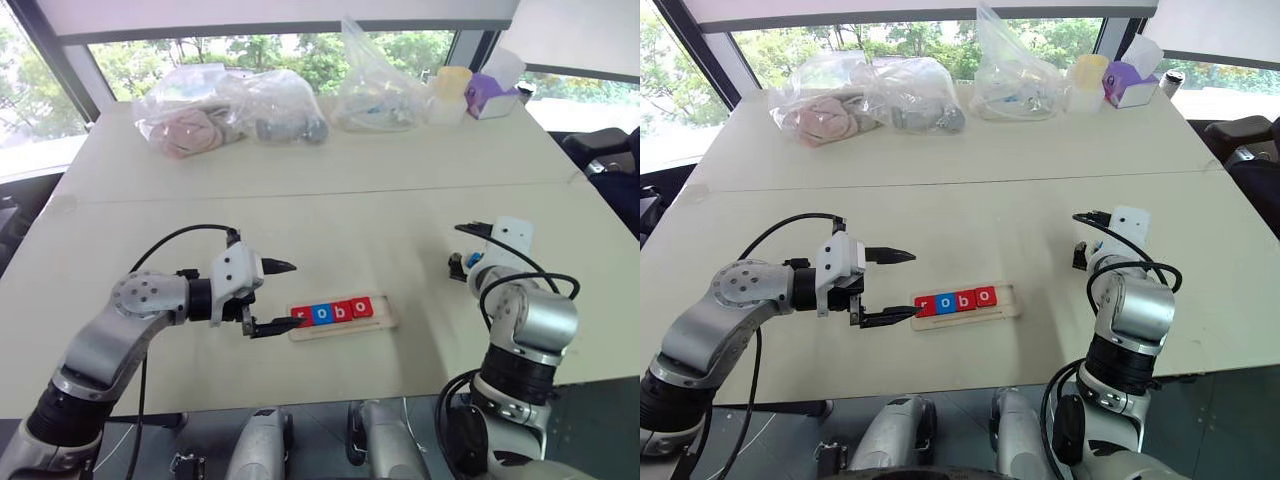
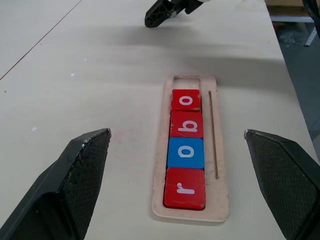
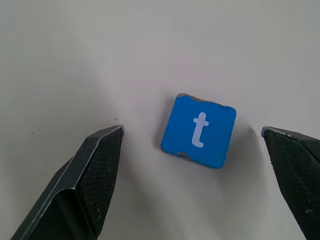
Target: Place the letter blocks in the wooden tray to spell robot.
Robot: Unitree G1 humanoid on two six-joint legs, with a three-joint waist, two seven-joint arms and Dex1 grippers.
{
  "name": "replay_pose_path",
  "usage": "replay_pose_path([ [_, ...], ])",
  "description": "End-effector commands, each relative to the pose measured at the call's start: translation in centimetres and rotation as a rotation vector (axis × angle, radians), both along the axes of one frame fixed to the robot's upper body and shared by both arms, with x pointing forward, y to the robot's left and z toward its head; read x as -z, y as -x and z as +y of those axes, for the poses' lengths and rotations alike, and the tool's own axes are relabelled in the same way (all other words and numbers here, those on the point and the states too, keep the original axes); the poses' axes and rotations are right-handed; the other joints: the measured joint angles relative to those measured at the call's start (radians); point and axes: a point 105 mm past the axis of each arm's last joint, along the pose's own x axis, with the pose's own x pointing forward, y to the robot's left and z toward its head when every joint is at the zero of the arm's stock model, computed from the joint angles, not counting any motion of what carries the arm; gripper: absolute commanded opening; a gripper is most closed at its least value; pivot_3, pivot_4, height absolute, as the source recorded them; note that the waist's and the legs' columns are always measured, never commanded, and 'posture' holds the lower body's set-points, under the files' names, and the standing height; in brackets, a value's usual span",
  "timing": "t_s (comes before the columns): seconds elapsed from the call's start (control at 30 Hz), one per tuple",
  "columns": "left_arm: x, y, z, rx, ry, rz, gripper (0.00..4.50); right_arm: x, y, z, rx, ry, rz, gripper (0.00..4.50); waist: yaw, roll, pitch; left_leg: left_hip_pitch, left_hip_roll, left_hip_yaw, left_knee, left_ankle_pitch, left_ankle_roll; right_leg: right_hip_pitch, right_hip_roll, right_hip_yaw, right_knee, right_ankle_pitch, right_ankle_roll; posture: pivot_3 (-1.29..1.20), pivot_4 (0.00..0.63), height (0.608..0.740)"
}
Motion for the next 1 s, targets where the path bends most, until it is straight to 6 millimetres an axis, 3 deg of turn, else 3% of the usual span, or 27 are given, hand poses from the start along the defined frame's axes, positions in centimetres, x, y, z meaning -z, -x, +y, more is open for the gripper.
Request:
replay_pose_path([
  [0.03, -0.8, 0.2, -0.1, 0.007, 0.007, -0.046, 4.5, -0.1, 0.4, -0.2, 0.057, -0.056, -0.017, 4.46, 0.0, 0.0, 0.0, 0.0, 0.0, 0.0, 0.0, 0.0, 0.0, 0.0, 0.0, 0.0, 0.0, 0.0, 0.0, 0.0, 0.15, 0.74],
  [0.43, -0.8, 0.1, -0.2, 0.012, 0.005, -0.049, 4.5, 1.3, 1.2, -0.4, 0.157, -0.188, 0.005, 4.46, 0.0, 0.0, 0.0, 0.0, 0.0, 0.0, 0.0, 0.0, 0.0, 0.0, 0.0, 0.0, 0.0, 0.0, 0.0, 0.0, 0.15, 0.74],
  [0.53, -0.8, 0.1, -0.2, 0.014, 0.003, -0.051, 4.5, 1.7, 1.1, -0.3, 0.16, -0.206, 0.011, 3.7, 0.0, 0.0, 0.0, 0.0, 0.0, 0.0, 0.0, 0.0, 0.0, 0.0, 0.0, 0.0, 0.0, 0.0, 0.0, 0.0, 0.15, 0.74],
  [0.7, -0.9, 0.0, -0.3, 0.017, 0.003, -0.053, 4.5, 2.0, 1.2, 0.1, 0.141, -0.213, 0.022, 1.14, -0.014, -0.001, -0.001, 0.0, 0.0, 0.0, 0.0, 0.0, 0.0, 0.0, 0.0, 0.0, 0.0, 0.0, 0.0, 0.0, 0.15, 0.74],
  [0.87, -0.8, -0.1, -0.2, 0.02, 0.001, -0.052, 4.5, 1.3, 1.1, 0.9, 0.049, -0.182, 0.01, 1.12, -0.02, 0.0, -0.001, 0.0, 0.001, -0.001, -0.001, 0.0, 0.0, 0.0, 0.0, 0.0, 0.0, -0.001, 0.0, 0.0, 0.15, 0.74],
  [1.0, -0.8, 0.0, -0.2, 0.024, 0.001, -0.05, 4.5, 0.4, 1.9, 3.9, -0.185, -0.196, 0.008, 1.12, -0.021, 0.0, -0.001, 0.0, 0.001, -0.001, -0.002, 0.0, 0.0, 0.0, 0.0, 0.0, 0.0, -0.001, 0.0, 0.0, 0.15, 0.74],
])
